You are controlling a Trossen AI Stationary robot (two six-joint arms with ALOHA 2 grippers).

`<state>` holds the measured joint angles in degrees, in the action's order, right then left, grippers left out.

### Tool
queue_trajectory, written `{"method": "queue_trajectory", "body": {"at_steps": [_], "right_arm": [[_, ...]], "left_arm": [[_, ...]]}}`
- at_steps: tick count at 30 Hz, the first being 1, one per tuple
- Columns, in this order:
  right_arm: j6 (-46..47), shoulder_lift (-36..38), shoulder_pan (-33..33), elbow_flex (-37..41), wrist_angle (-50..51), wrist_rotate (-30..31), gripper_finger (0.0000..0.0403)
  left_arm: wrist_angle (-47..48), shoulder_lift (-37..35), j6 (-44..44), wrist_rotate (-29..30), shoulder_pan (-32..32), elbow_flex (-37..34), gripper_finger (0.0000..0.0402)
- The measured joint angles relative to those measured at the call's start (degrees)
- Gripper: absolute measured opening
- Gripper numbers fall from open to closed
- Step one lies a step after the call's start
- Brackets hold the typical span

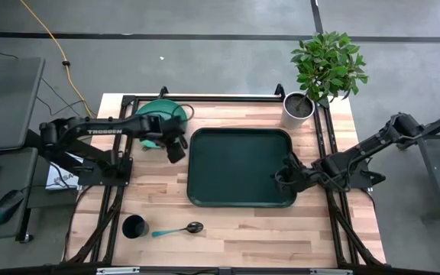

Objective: Pick and place plate/cup/fork/spoon on tray
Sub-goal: Put the green plate on the green serving tray

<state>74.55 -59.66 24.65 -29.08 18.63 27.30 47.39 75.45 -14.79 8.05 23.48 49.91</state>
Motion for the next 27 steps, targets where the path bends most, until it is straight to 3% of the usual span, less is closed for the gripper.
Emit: {"method": "queue_trajectory", "body": {"at_steps": [6, 18, 23, 27], "right_arm": [[-1.3, 0.0, -1.6, 0.0, -0.3, -0.9, 0.0000], [-3.0, 0.0, -4.1, 0.0, -0.3, -2.2, 0.0000], [-3.0, 0.0, -4.2, 0.0, -0.3, -2.3, 0.0000], [-3.0, 0.0, -4.2, -0.1, -0.5, -2.3, 0.0000]], "left_arm": [[-1.8, 1.9, 3.1, 0.1, 5.3, -0.6, 0.0270], [-1.7, 15.3, 6.6, 0.7, 6.9, -0.5, 0.0280], [-1.7, 18.8, 6.8, 4.4, 6.9, -0.5, 0.0262], [-1.8, 19.6, 7.5, 5.3, 6.9, -0.5, 0.0191]]}}
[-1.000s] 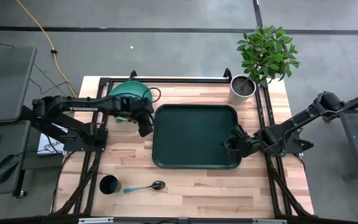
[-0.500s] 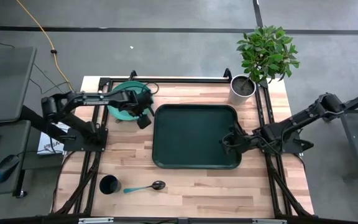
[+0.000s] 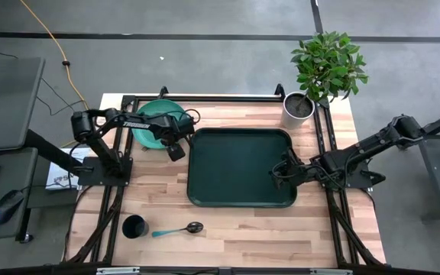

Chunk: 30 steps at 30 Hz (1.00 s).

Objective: Pick and place plate/cup/fork/spoon on tray
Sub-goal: Put the green plate on the green serving tray

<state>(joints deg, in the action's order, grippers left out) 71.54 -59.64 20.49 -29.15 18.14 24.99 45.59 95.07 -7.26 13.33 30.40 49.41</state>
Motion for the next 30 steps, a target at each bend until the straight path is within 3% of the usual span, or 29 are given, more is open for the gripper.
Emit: {"method": "queue_trajectory", "body": {"at_steps": [5, 7, 14, 20, 25, 30], "right_arm": [[0.0, 0.0, 0.0, 0.0, 0.0, 0.0, 0.0000], [0.0, 0.0, 0.0, 0.0, 0.0, 0.0, 0.0000], [0.0, 0.1, 0.0, 0.0, -1.2, 1.6, 0.0000], [-4.6, 3.7, 0.0, 0.0, -6.5, 5.8, 0.0000], [-15.4, 11.0, 0.0, 0.0, -13.9, 8.8, 0.0000], [-31.0, 18.2, 0.0, -0.1, -24.9, 14.4, 0.0000]], "left_arm": [[0.8, -1.1, 1.4, 2.3, 0.0, 0.8, 0.0044], [1.9, -2.5, 1.5, 3.0, -0.2, 1.5, 0.0016], [9.5, -11.2, 2.3, 7.2, -2.2, 7.3, 0.0005], [15.9, -17.2, 2.1, 9.3, -5.9, 17.7, 0.0002], [21.3, -15.4, 3.4, 11.8, -13.2, 28.0, 0.0001], [22.5, -8.1, 6.0, 11.4, -23.9, 35.8, 0.0001]]}}
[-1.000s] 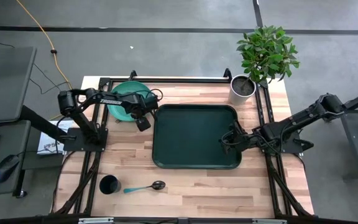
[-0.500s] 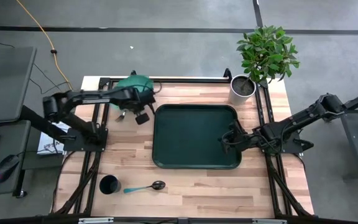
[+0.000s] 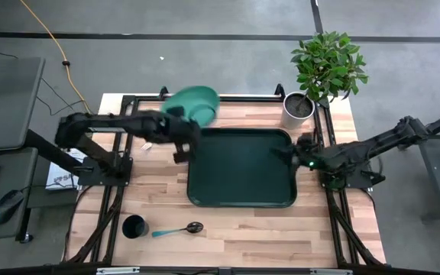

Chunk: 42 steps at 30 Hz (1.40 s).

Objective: Pick and place plate/cup/fork/spoon on tray
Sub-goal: Put the green plate on the green serving tray

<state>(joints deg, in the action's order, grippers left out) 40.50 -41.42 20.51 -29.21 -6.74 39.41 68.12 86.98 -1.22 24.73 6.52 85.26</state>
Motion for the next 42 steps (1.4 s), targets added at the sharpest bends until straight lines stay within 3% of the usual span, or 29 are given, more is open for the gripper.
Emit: {"method": "queue_trajectory", "body": {"at_steps": [5, 10, 17, 22, 31, 42], "right_arm": [[-10.7, 5.1, 0.0, 0.0, -4.7, 5.3, 0.0000], [-11.2, 6.7, 0.0, 0.0, -2.8, 5.6, 0.0000], [-10.5, 5.3, 0.0, 0.0, -1.1, 4.1, 0.0000], [-10.5, 4.4, 0.0, 0.0, 0.4, 3.5, 0.0000], [-8.4, 3.5, 0.0, 0.0, 1.9, 3.5, 0.0000], [-7.2, 3.5, 0.0, 0.0, 1.9, 3.5, 0.0000]], "left_arm": [[-2.3, 10.1, 4.5, -0.1, -8.1, 7.0, 0.0000], [-10.5, 18.8, 11.2, -0.5, -12.5, 11.5, 0.0000], [-18.3, 28.0, 16.4, -2.2, -13.5, 12.8, 0.0000], [-19.2, 32.2, 16.4, -5.3, -13.3, 12.8, 0.0000], [-21.0, 37.3, 15.2, -6.0, -13.3, 12.8, 0.0002], [-25.1, 38.0, 14.7, -13.3, -13.3, 12.8, 0.0062]]}}
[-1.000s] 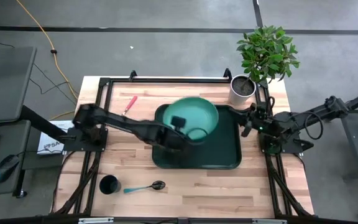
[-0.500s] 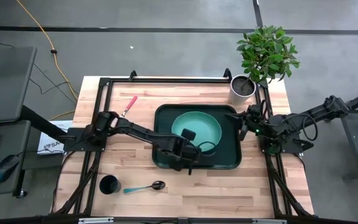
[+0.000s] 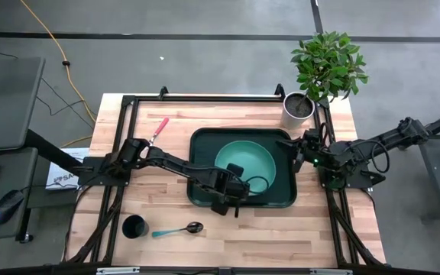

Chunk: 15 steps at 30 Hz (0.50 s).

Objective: Pick and place plate/cup/fork/spoon on tray
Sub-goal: Put the green plate on the green serving tray

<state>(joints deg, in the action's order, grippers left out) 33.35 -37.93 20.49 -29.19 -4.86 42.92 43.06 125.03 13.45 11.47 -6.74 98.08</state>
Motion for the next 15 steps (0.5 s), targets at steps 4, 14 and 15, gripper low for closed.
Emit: {"method": "queue_trajectory", "body": {"at_steps": [4, 14, 15], "right_arm": [[0.7, 0.0, 0.0, 0.0, 0.1, -0.6, 0.0000], [1.0, -0.1, 0.0, 0.0, 1.8, 1.1, 0.0000], [1.4, -0.1, 0.0, 0.0, 1.7, 1.6, 0.0000]], "left_arm": [[-0.3, 0.0, 0.0, -1.2, 0.0, 0.0, 0.0084], [-0.2, -0.1, 0.1, -1.2, 1.6, 0.0, 0.0180], [0.4, -0.2, 0.2, -1.2, 2.0, 0.0, 0.0189]]}}
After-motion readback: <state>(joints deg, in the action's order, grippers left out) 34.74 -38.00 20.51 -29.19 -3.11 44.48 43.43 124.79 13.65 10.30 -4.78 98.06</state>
